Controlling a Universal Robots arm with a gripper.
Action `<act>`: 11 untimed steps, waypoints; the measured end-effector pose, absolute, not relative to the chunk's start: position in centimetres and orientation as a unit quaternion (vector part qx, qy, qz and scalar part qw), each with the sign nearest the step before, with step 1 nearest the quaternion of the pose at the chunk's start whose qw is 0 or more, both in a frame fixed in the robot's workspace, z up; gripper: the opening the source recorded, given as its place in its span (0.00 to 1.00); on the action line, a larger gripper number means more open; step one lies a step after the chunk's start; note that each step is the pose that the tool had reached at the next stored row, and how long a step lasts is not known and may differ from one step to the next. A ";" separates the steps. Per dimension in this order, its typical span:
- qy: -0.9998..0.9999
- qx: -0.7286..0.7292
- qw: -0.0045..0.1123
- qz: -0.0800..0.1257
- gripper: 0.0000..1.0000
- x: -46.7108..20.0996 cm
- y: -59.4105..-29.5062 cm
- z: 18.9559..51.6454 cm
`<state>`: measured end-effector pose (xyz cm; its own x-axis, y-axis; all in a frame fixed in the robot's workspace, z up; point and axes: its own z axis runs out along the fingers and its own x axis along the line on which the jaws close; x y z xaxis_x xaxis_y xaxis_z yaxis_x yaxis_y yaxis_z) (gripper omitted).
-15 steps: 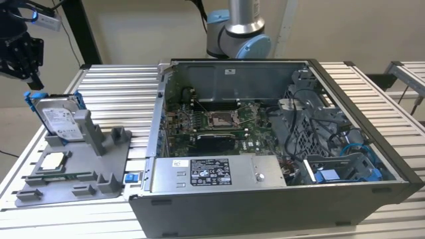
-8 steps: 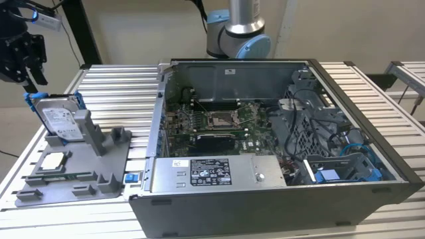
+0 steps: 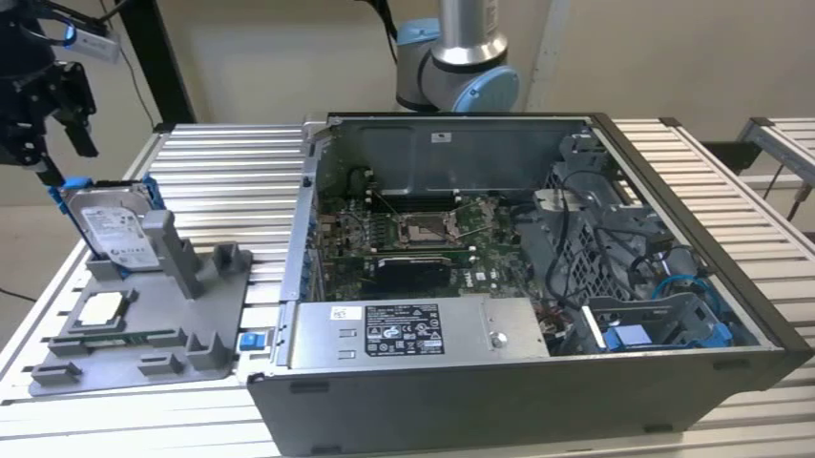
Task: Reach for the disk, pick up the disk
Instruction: 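Pick up the disk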
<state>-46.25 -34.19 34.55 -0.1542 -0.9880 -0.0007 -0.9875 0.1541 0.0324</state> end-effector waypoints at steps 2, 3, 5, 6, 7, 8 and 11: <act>-0.755 0.655 0.010 -0.012 1.00 -46.3 -34.2 34.3; -0.752 0.659 0.010 -0.012 1.00 -46.3 -34.2 34.1; -0.744 0.668 0.011 -0.012 1.00 -46.3 -34.2 33.9; -0.740 0.672 0.011 -0.012 1.00 -46.3 -34.2 33.7; -0.738 0.675 0.011 -0.012 1.00 -46.3 -34.2 33.6; -0.735 0.678 0.011 -0.012 1.00 -46.3 -34.2 33.4; -0.730 0.684 0.011 -0.012 1.00 -46.3 -34.3 32.9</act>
